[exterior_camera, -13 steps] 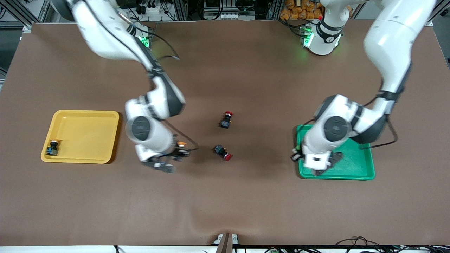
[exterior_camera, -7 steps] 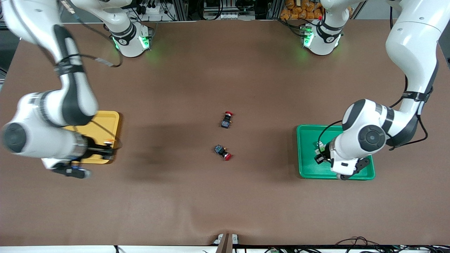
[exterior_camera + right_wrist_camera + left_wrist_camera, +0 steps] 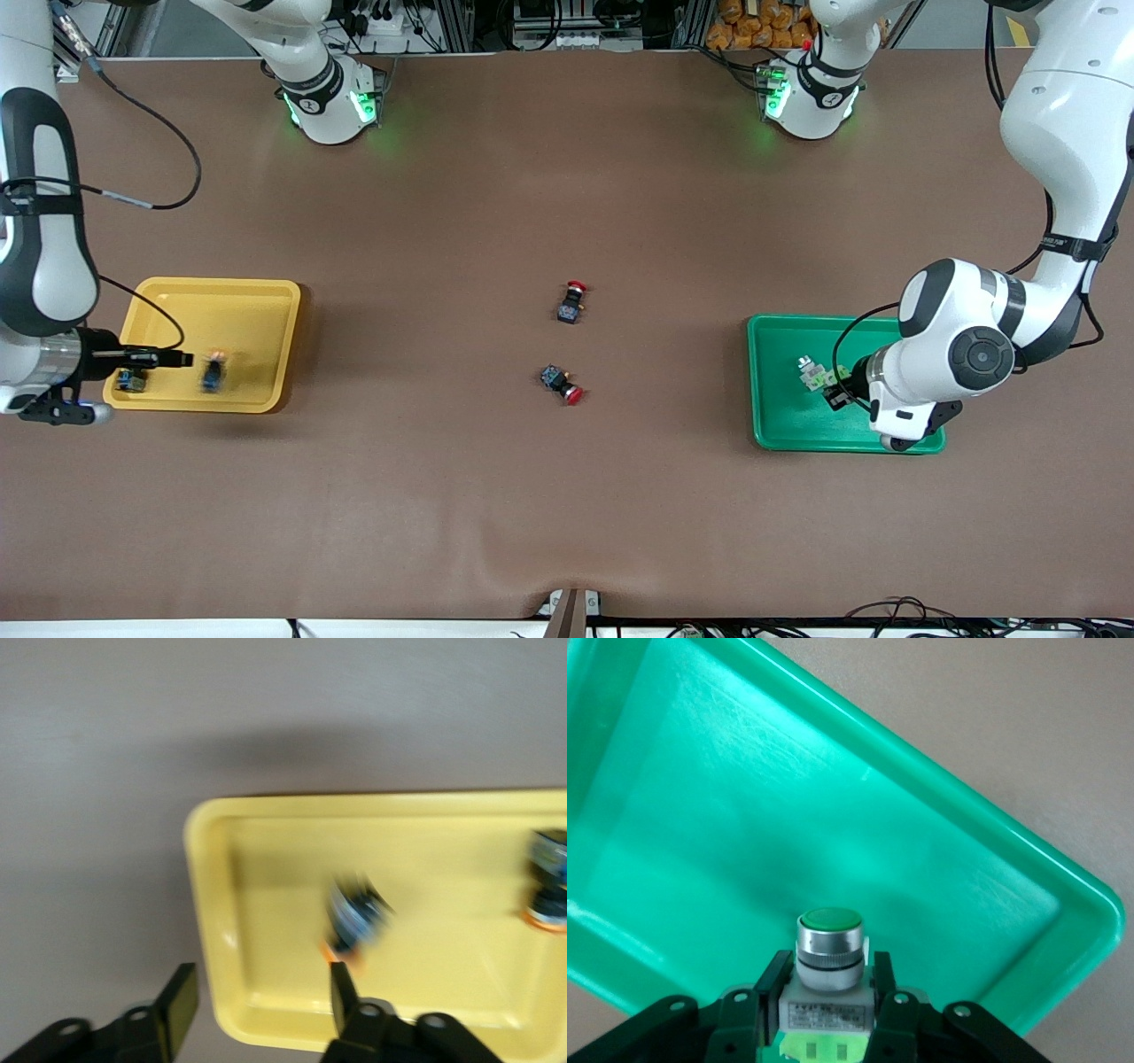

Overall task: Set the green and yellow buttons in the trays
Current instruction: 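Release the green switch into the green tray while the right releases orange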

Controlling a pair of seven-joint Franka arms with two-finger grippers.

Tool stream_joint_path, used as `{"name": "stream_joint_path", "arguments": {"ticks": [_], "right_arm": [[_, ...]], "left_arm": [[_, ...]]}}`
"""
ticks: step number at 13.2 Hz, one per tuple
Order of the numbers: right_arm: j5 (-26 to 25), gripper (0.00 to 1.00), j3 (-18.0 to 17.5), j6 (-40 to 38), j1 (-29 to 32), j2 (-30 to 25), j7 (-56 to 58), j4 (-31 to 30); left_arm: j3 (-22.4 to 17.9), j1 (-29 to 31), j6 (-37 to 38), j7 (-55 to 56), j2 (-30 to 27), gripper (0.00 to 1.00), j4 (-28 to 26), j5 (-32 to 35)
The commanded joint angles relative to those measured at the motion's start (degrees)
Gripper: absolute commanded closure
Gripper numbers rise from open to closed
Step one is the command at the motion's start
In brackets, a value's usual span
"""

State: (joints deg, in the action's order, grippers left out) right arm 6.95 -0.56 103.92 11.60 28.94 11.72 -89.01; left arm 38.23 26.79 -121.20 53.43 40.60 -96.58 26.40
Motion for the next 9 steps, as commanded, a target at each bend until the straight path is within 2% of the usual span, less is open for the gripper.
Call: {"name": "stream_joint_path", "arguments": {"ticks": [1,3,6,8,9], "right_arm": [[-0.4,0.0,-0.1,-1.3,-4.1,-1.4,-1.2,1.3],[-1.1,0.0,-0.2,-2.5,-4.2,-4.3,-1.1,-1.2],[-1.1,0.0,-0.4,0.1,-5.2,-15.5,-1.2,-14.6],[-1.1,0.0,-0.4,-4.4,-5.7,-20.0,-2.1,-15.3],[-1.1,0.0,-0.5,-8.3,-5.7,-20.8,-4.3,-12.2]], "left_arm": [[0.7,2.7,-2.6,-0.5,-0.2,1.0,-2.2,2.7],[0.7,2.8,-2.7,-0.5,0.5,1.0,-2.2,2.8],[-0.3,2.9,-4.3,-1.5,0.7,1.0,-2.9,3.9],[-0.8,3.1,-4.7,-1.8,0.8,0.9,-3.4,5.6],[-0.8,3.9,-4.7,-2.6,0.8,0.8,-3.4,6.2]]}}
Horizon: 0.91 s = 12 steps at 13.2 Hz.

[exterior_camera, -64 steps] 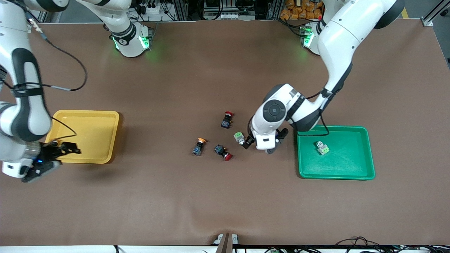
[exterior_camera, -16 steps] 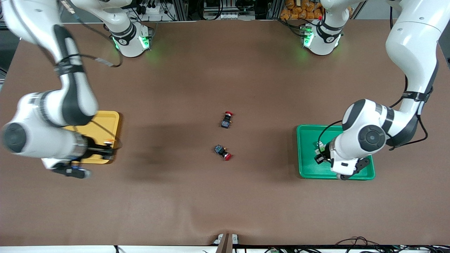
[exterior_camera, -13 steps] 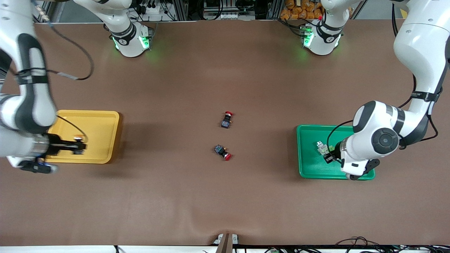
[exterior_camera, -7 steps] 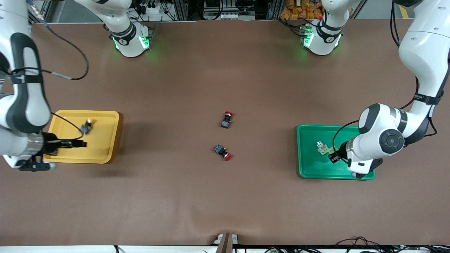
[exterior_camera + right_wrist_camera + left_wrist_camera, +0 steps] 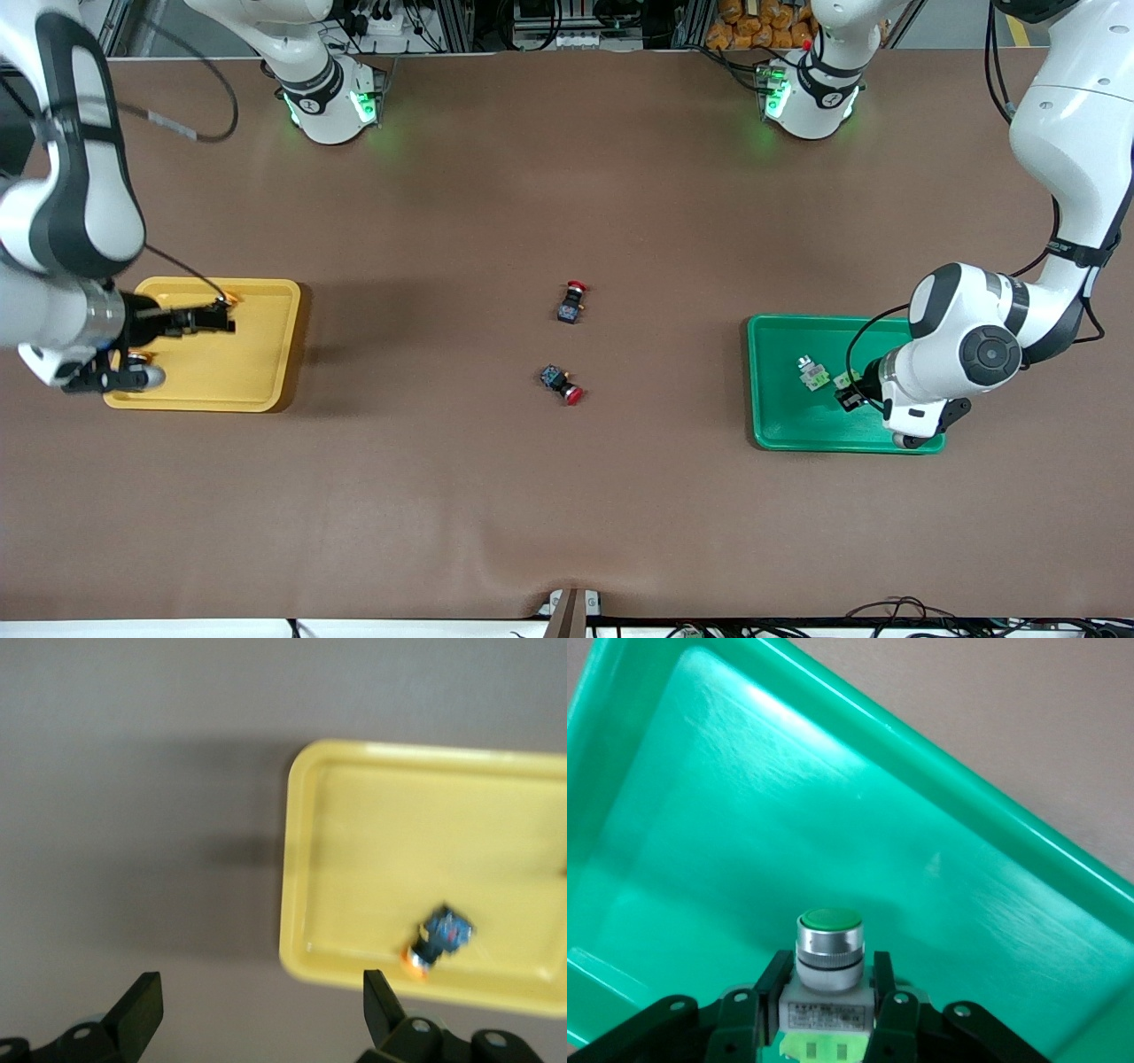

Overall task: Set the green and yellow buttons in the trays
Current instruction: 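Release the green switch into the green tray while the right releases orange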

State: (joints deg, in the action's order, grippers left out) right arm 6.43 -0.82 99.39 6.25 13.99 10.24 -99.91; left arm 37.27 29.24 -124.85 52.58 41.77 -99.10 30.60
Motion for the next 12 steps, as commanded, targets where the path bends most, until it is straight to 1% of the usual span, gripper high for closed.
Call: {"name": "stream_joint_path", "arguments": {"ticks": [1,3,4,5,6,8,10,12], "right_arm": [[-0.8,0.0,-0.3,-8.1,-0.5,-6.1,-4.9,2.6],[-0.8,0.0,-0.2,-15.9,-0.5,-7.3,-6.1,10.7],[-1.0,0.0,-0.2,-17.6,-0.5,-9.7,-6.1,11.5],[-1.2,0.0,-0.4,-18.6,-0.6,-12.8,-6.0,11.4],[-1.9,0.0,-0.7,-20.7,-1.1,-14.8,-6.1,11.4],[-3.0,0.0,-0.9,-22.7,-1.2,-16.6,-6.3,11.4],[-3.3,0.0,-0.9,-22.8,-1.2,-18.1,-7.5,10.8],[-3.3,0.0,-1.8,-22.8,-3.2,-19.5,-10.2,10.1]], "left_arm": [[0.2,1.7,-1.0,-2.9,-0.4,0.51,-0.8,2.0],[0.2,2.6,-0.7,-6.0,-1.0,0.17,-0.8,2.0],[0.3,3.2,-0.3,-6.8,-1.5,0.0,-0.8,2.0],[0.3,3.4,-0.1,-7.1,-2.0,0.0,-0.8,2.0],[0.3,3.5,0.8,-7.9,-2.8,0.0,-0.8,2.0],[0.8,3.8,3.2,-8.9,-4.4,0.0,-0.4,1.6],[1.5,3.9,5.0,-10.0,-6.9,0.0,-0.3,0.8],[2.5,3.9,7.5,-11.0,-9.3,0.0,0.0,0.0]]}}
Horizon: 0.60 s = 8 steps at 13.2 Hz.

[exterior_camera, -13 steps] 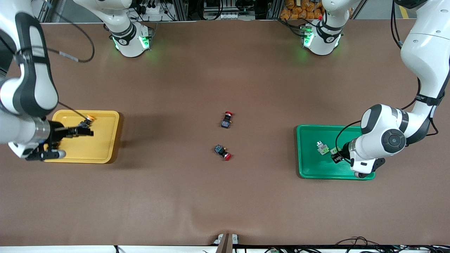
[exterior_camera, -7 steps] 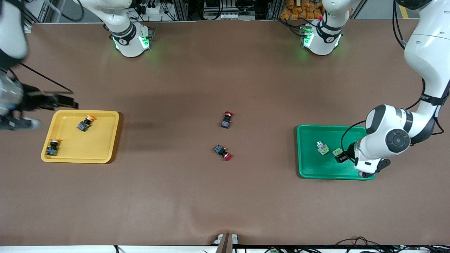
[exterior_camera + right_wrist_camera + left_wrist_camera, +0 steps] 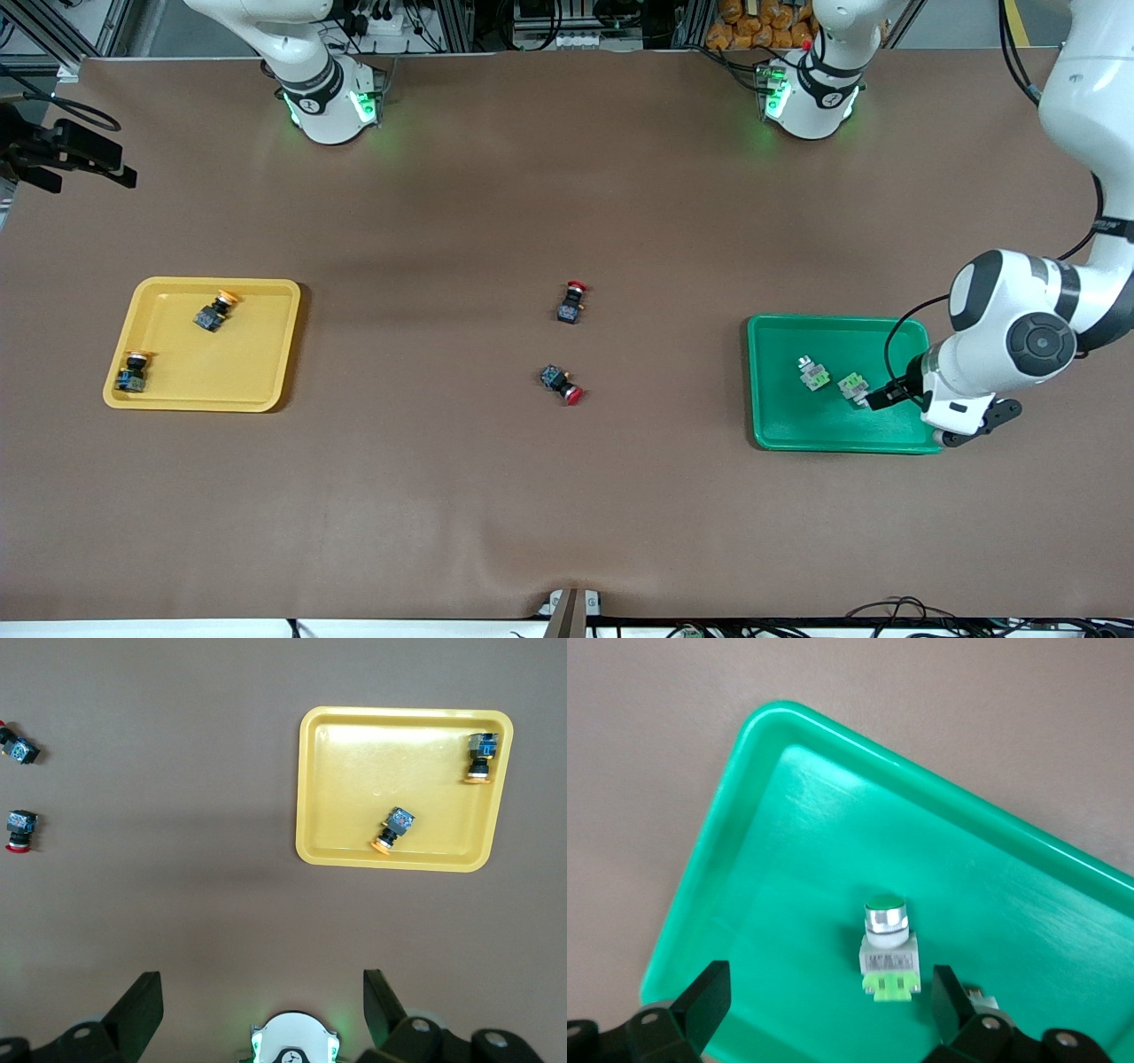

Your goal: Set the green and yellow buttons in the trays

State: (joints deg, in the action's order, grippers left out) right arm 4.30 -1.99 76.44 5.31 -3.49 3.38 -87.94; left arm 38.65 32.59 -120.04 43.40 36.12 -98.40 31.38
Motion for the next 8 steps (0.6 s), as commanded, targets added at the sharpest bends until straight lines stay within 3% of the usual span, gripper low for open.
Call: {"name": "stream_joint_path", "arguments": {"ticks": [1,4,8], "right_arm": [[-1.2,0.0,-1.3,0.3,-3.3,-2.4,-5.0,-2.1],[-4.9,0.0,-0.8,0.7,-4.8,-1.6,-5.1,-0.1],[-4.7,0.0,-0.1,0.7,-4.1,1.4,-3.6,3.3]], "left_arm": [[1.5,0.5,3.1,-2.7,-4.6,0.0,-0.7,-2.0],[1.4,0.6,4.6,-7.5,-8.4,0.0,-0.5,-6.1],[1.6,0.5,9.8,-15.6,-13.1,0.0,2.0,-12.3]]}}
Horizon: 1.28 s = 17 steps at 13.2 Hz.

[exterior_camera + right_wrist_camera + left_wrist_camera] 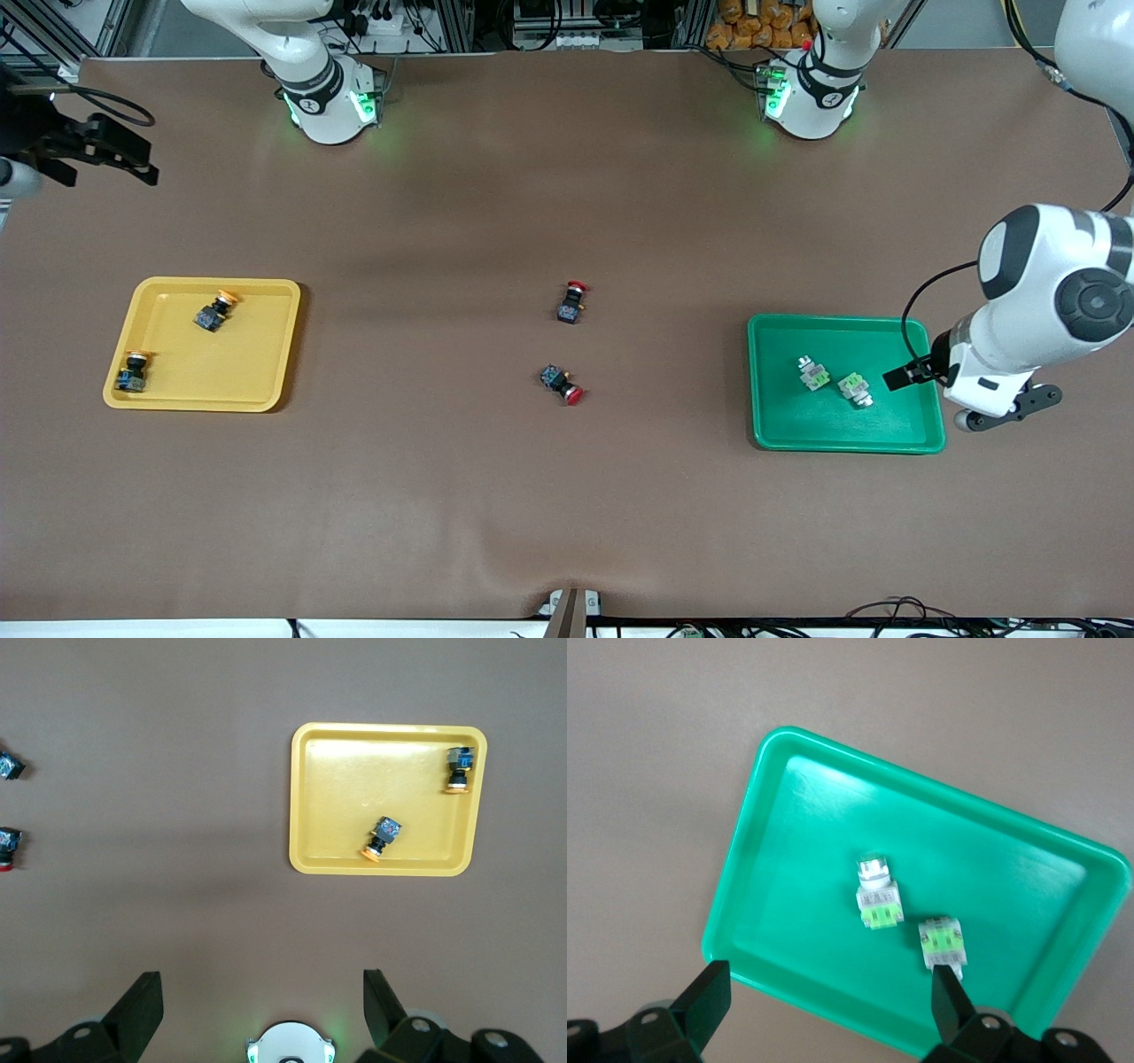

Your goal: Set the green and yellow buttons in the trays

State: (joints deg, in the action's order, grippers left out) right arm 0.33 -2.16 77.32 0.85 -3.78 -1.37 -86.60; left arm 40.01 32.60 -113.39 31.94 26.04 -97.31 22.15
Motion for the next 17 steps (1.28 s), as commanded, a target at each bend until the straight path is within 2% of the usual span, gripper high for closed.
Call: {"name": "stream_joint_path", "arguments": {"ticks": [1,7,9,12,17], "right_arm": [[-0.7,0.0,0.1,-0.1,0.4,1.7,1.5,2.0],[0.5,0.0,0.2,0.8,0.5,2.7,0.7,1.7],[0.5,0.0,0.2,2.8,0.8,2.6,0.6,1.4],[0.5,0.0,0.3,3.2,1.2,2.7,0.5,1.2],[0.2,0.0,0.3,1.4,2.0,2.6,0.7,1.9]], "left_arm": [[0.3,0.4,5.1,-7.1,-3.0,0.0,2.7,-4.0],[2.4,0.4,19.3,-10.2,-3.0,0.0,14.1,-4.7],[2.4,0.4,21.5,-10.2,-3.0,0.0,16.7,-8.7],[2.5,0.4,25.0,-10.2,-3.5,0.0,17.8,-9.2],[2.5,0.4,26.7,-10.1,-7.1,0.0,17.8,-9.4]]}}
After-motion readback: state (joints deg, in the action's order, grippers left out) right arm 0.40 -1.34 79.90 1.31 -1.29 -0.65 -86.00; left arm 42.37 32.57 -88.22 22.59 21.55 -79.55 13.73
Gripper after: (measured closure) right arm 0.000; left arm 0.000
